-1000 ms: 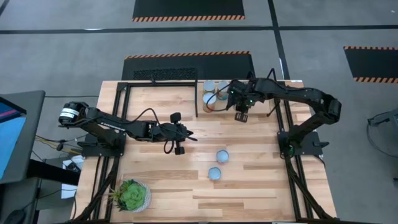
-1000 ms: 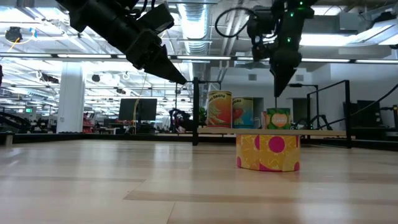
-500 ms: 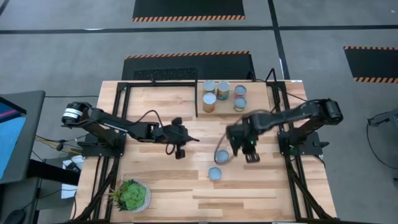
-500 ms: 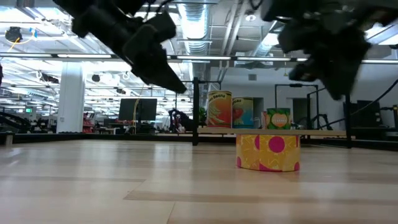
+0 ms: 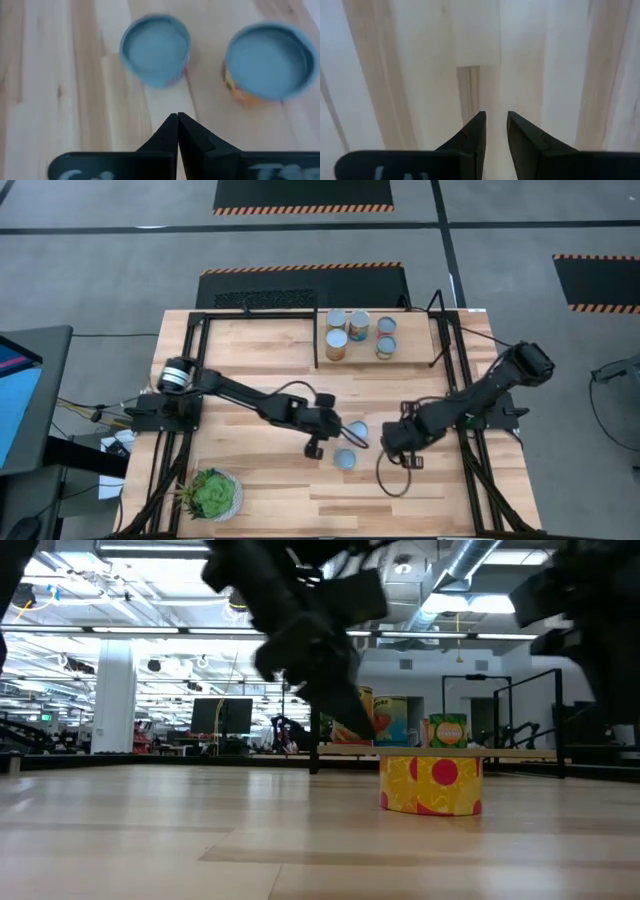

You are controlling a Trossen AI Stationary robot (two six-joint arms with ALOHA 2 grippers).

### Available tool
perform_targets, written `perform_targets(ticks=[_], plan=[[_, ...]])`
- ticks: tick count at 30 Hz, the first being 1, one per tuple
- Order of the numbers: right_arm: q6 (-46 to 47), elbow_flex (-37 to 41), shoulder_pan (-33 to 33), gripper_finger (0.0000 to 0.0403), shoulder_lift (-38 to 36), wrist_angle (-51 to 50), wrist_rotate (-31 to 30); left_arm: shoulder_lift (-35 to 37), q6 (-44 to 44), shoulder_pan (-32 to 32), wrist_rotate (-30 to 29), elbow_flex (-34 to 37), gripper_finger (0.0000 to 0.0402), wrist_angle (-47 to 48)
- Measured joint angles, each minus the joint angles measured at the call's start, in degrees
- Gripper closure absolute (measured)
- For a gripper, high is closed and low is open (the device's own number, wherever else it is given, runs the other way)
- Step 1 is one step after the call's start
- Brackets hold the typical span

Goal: Pick and place cans onto a shelf
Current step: Move the canned goods

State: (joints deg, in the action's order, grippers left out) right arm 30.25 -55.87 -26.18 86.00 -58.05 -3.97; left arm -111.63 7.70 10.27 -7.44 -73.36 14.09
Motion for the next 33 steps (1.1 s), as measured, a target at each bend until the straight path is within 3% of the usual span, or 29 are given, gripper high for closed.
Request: perform_targets(ticks=[5,11,14,17,20,22,24,30,33], plan=[[5.6,0.0,-6.7,0.0301,0.0,-0.4,-3.3,-5.8,2.0,-0.8,4.1,-7.7,0.0401,2.1],[13.0,0.0,-13.7,0.0301,0.0,-2.5,-7.2,-11.9,4.6,-1.3,9.3,-15.7,0.0401,11.1],[16.0,0.0,-16.3,0.0301,0.0,-3.1,-9.9,-15.0,6.4,-1.3,9.4,-19.0,0.0401,11.3],[18.8,0.0,-17.9,0.0301,0.0,-3.1,-11.3,-17.2,9.0,-1.3,4.4,-22.2,0.0401,8.4],[21.4,0.0,-19.0,0.0301,0.0,-3.1,-11.4,-18.2,10.1,-1.6,-9.3,-24.7,0.0401,4.3],[22.9,0.0,-19.6,0.0301,0.0,-3.0,-11.4,-18.1,11.4,-2.0,-13.7,-25.8,0.0402,4.7],[24.0,-0.1,-20.4,0.0301,0.0,-3.1,-11.3,-17.2,12.0,-2.4,-10.3,-26.6,0.0401,10.8],[24.3,-0.1,-22.6,0.0301,0.0,-3.2,-11.4,-14.4,9.5,-1.6,9.1,-28.1,0.0401,30.9],[24.3,-0.1,-22.6,0.0301,0.0,-3.2,-11.7,-14.3,7.8,0.3,9.9,-28.1,0.0401,35.4]])
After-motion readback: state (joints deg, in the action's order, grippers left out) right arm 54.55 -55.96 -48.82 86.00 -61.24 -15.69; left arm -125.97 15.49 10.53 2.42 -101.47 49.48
